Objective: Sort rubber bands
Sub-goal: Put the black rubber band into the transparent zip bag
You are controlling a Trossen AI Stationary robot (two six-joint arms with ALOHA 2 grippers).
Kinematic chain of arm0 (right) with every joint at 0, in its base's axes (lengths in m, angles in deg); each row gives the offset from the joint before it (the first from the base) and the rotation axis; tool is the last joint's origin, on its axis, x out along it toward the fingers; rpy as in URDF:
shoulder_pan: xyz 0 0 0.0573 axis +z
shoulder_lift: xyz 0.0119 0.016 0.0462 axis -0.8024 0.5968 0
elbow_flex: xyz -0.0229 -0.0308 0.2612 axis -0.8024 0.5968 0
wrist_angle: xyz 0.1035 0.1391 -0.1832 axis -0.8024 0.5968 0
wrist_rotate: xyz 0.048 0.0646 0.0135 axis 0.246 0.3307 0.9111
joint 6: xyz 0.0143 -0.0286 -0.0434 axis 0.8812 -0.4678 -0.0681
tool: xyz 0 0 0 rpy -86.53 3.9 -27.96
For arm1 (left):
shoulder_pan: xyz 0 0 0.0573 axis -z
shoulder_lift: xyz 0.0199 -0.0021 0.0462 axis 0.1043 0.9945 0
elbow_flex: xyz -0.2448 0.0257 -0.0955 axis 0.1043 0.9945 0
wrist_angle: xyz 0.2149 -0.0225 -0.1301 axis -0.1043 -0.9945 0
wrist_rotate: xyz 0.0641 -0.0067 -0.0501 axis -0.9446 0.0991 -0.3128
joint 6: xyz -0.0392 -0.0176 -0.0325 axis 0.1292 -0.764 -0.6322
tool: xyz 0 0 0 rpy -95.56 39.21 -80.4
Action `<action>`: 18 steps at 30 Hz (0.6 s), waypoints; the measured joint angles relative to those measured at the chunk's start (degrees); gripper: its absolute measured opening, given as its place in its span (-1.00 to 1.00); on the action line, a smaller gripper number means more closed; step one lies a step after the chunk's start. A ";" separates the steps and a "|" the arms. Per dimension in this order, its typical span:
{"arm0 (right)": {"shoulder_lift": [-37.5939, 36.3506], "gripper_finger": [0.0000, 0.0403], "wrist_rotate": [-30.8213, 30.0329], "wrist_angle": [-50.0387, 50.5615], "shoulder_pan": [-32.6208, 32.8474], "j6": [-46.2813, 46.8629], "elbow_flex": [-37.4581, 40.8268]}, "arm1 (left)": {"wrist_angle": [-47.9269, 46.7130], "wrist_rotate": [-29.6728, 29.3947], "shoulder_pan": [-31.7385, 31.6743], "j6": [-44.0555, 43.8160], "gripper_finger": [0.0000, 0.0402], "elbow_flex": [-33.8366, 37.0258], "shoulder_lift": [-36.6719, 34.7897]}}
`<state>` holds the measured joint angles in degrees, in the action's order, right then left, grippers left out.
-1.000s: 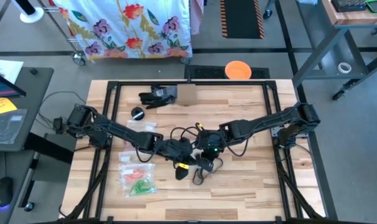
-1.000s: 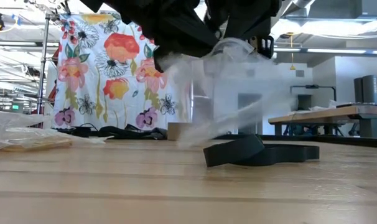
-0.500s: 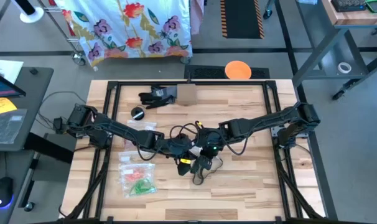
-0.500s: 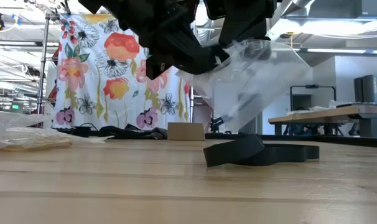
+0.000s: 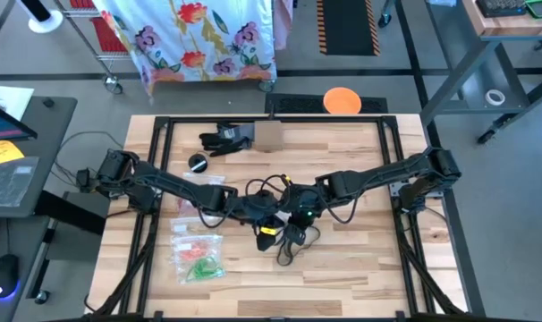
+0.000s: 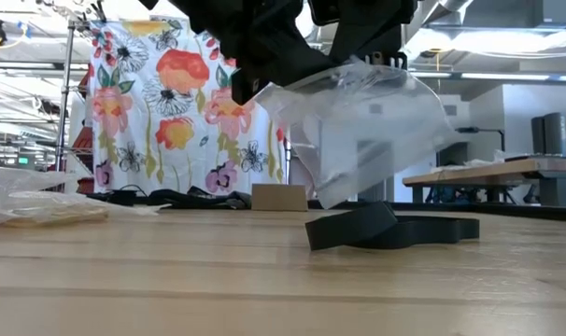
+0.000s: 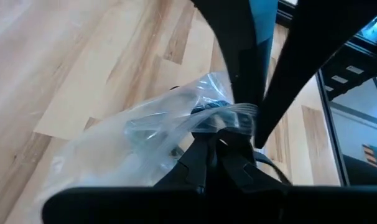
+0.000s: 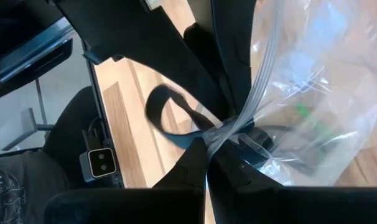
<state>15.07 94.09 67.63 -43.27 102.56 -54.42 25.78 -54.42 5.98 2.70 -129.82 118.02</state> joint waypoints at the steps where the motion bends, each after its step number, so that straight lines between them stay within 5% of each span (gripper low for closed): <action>1: 0.00 -1.00 0.45 -0.13 0.08 -0.06 0.00 | -0.29 0.28 -0.23 0.35 -1.00 -0.06 0.00; 9: -0.11 -1.00 3.44 -2.97 1.57 -1.72 0.00 | -0.18 2.47 -0.78 3.40 -0.94 -0.10 0.00; 18: -0.09 -1.00 4.11 -3.13 1.09 0.86 -0.09 | 3.82 -1.46 2.90 19.94 -0.47 -0.10 0.01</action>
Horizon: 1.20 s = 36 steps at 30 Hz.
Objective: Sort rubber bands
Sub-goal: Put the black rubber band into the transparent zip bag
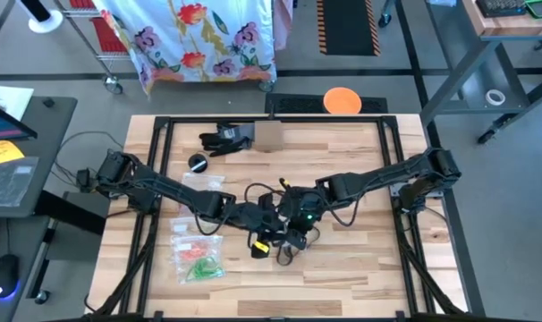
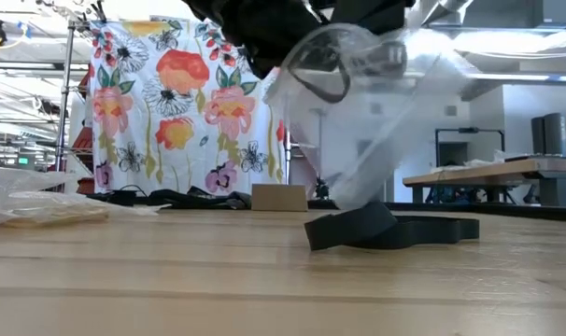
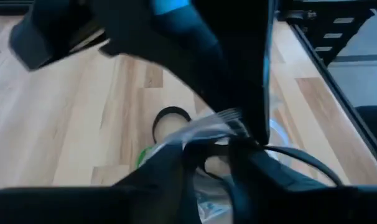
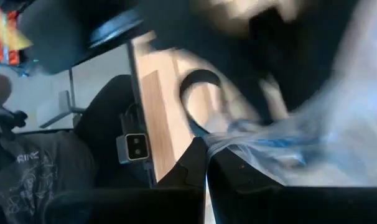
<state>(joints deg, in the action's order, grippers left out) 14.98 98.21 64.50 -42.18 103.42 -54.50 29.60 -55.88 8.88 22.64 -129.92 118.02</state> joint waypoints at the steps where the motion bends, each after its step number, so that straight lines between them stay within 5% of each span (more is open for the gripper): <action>1: 0.06 -1.00 0.16 0.09 -0.02 0.36 0.02 | -0.19 -0.59 0.26 0.31 -0.39 0.00 0.00; 6: 0.04 -1.00 0.25 -0.06 0.09 2.60 0.04 | -1.20 -1.53 0.61 -5.99 -0.18 -0.10 -1.12; 17: 0.09 -1.00 0.97 -0.46 -0.45 8.41 0.11 | -6.18 -1.08 0.92 -6.83 -0.16 -0.17 -9.43; 29: 0.09 -1.00 17.07 -5.63 -3.05 22.90 0.13 | -14.70 -0.36 1.18 -9.92 -0.16 -0.14 -14.60; 36: 0.06 -1.00 18.91 -4.95 -4.78 21.98 0.13 | -22.50 -0.58 4.89 -10.88 -0.16 -0.02 -15.34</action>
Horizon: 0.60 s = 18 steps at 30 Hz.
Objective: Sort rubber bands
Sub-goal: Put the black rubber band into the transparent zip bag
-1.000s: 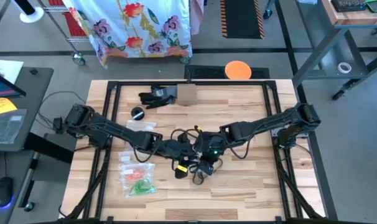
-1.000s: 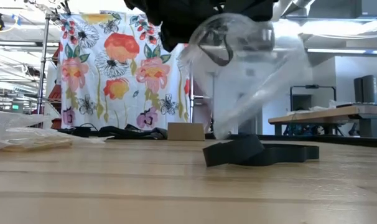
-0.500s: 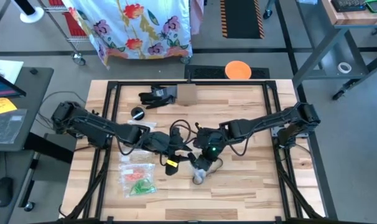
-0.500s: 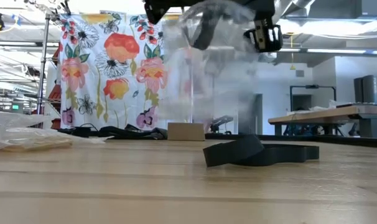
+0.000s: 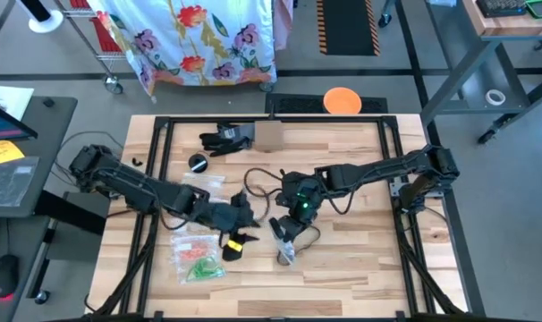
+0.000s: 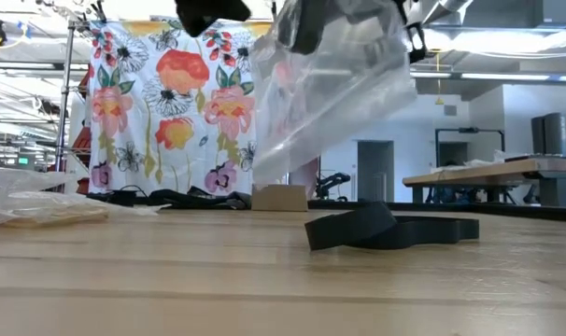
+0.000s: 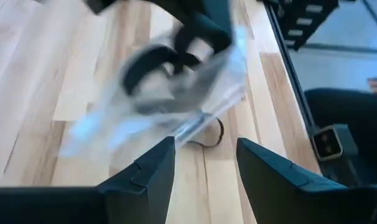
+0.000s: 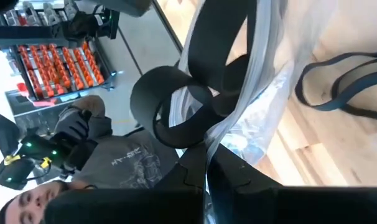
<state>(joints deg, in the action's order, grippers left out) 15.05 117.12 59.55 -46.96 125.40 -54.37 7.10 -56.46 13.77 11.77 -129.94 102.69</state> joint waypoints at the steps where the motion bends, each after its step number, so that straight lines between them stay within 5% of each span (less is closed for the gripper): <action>1: 0.00 -1.00 -0.18 -0.12 -0.19 -0.65 0.00 | -0.10 -0.52 0.86 0.23 -0.16 0.25 0.04; 13: -0.41 -1.00 -1.03 0.42 2.75 -9.43 0.00 | -2.79 -25.00 8.97 5.31 -0.19 0.37 -0.90; 18: -0.52 -1.00 -1.03 -0.09 5.44 -9.04 0.00 | -2.64 -26.67 9.28 3.57 -0.21 0.37 -1.04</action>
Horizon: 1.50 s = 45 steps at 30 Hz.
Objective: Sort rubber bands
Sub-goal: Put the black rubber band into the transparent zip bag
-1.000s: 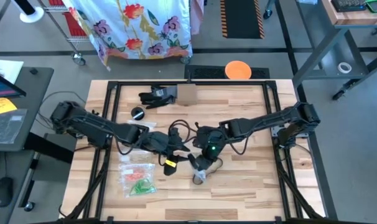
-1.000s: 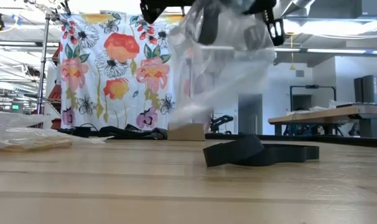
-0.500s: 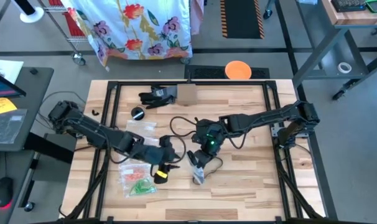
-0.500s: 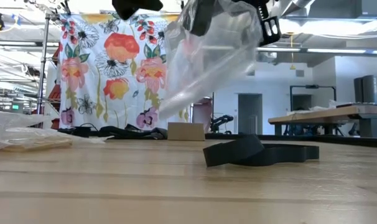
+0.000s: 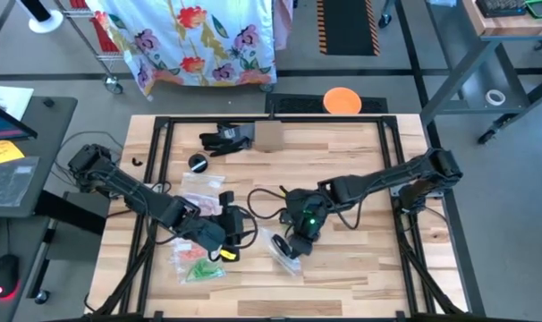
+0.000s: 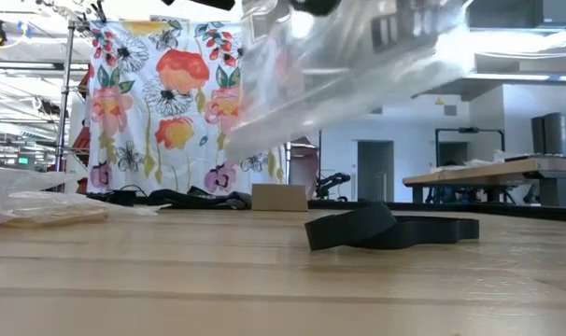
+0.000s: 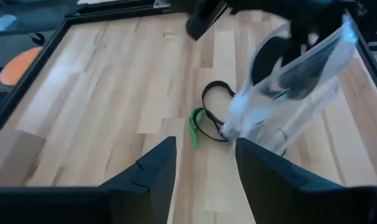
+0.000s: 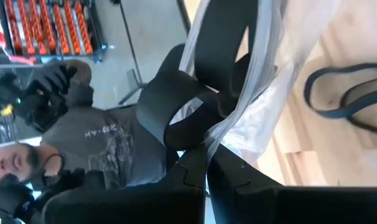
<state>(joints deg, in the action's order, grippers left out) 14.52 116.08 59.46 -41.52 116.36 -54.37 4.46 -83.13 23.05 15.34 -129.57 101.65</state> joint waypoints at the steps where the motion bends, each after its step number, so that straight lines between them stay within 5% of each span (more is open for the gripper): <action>1: -0.13 -1.00 0.00 -0.16 0.39 0.04 0.00 | -0.03 0.16 -0.17 -0.35 -0.21 0.00 0.14; 10: -0.33 -1.00 -0.90 -0.91 1.24 -0.08 0.00 | 5.25 5.94 0.13 -3.09 -0.21 -0.02 2.43; 28: -0.33 -1.00 -1.11 -2.93 1.26 0.26 0.00 | 7.08 7.52 -1.66 -3.07 -0.21 0.09 5.82; 31: -0.33 -1.00 -1.11 -2.91 1.26 0.38 0.00 | 6.87 7.57 -2.30 -4.82 -0.34 0.09 5.92; 36: -0.33 -1.00 -1.11 -3.00 1.21 1.49 0.00 | 6.92 7.68 -2.24 -5.10 -0.91 0.09 5.92; 45: -0.33 -1.00 -0.77 -2.55 -0.53 7.41 -0.02 | 7.68 8.08 -0.38 -3.85 -1.00 -0.55 4.21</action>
<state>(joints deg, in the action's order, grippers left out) 14.20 115.32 56.91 -42.05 123.77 -54.39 12.15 -75.05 22.67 11.49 -130.12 105.86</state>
